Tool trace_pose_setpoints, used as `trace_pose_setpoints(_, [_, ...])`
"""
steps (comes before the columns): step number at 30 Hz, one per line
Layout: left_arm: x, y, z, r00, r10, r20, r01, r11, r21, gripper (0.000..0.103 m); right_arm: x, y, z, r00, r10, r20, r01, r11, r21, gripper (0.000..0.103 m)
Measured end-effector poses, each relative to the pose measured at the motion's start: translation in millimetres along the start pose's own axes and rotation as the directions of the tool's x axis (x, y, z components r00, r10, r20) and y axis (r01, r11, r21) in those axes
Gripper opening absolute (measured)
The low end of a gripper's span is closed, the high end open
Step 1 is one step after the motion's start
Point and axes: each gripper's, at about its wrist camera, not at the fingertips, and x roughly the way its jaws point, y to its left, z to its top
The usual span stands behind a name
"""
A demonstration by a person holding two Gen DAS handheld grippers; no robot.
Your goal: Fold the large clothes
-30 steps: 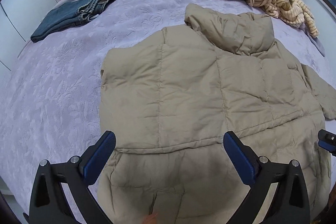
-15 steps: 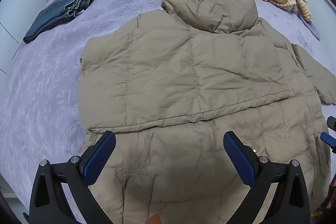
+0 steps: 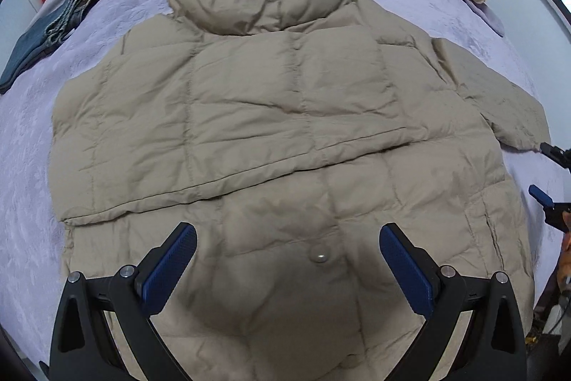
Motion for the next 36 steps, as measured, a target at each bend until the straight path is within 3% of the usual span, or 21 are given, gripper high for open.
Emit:
trace_pose_setpoints(7, [5,-47,10,1.0,-0.019,-0.003,0.02,0.999,0.049,0.102,9,-62,63,0.995,0.072,0.075,-0.088,0.968,0.234,0.09])
trace_pose_setpoints(13, [11,-65,17,1.0,-0.016,-0.008,0.017,0.998,0.058,0.102,18,-76,97,0.978,0.167,0.126,-0.197,0.937,0.287,0.09])
trace_pose_setpoints(16, [16,-68,20,1.0,-0.013,-0.015,0.014,0.998,0.053,0.102,21,-80,108,0.959,0.237,0.156,-0.275,0.91,0.31,0.09])
trace_pose_setpoints(22, [22,-66,25,1.0,-0.004,-0.02,0.005,0.999,0.037,0.102,29,-76,125,0.898,0.388,0.207,-0.438,0.827,0.352,0.09])
trace_pose_setpoints(26, [20,-59,31,1.0,0.002,-0.005,-0.002,1.0,0.017,0.102,37,-68,131,0.894,0.414,0.171,-0.447,0.808,0.383,0.09])
trace_pose_setpoints(28, [17,-53,33,1.0,0.001,0.007,-0.001,1.0,0.005,0.102,40,-66,132,0.899,0.41,0.157,-0.437,0.804,0.403,0.082])
trace_pose_setpoints(29, [15,-49,34,1.0,0.0,0.012,0.0,1.0,-0.004,0.102,43,-65,133,0.903,0.405,0.145,-0.427,0.803,0.415,0.062])
trace_pose_setpoints(30, [13,-46,35,1.0,-0.001,0.017,0.001,1.0,-0.013,0.102,46,-65,132,0.91,0.395,0.124,-0.408,0.807,0.427,0.037])
trace_pose_setpoints(32, [9,-37,36,1.0,0.002,0.03,-0.001,1.0,-0.028,0.102,50,-61,131,0.915,0.39,0.101,-0.394,0.814,0.426,0.009])
trace_pose_setpoints(36, [1,-18,39,0.998,0.02,0.056,-0.017,0.999,-0.052,0.102,32,-33,132,0.897,0.424,0.127,-0.442,0.84,0.316,0.008])
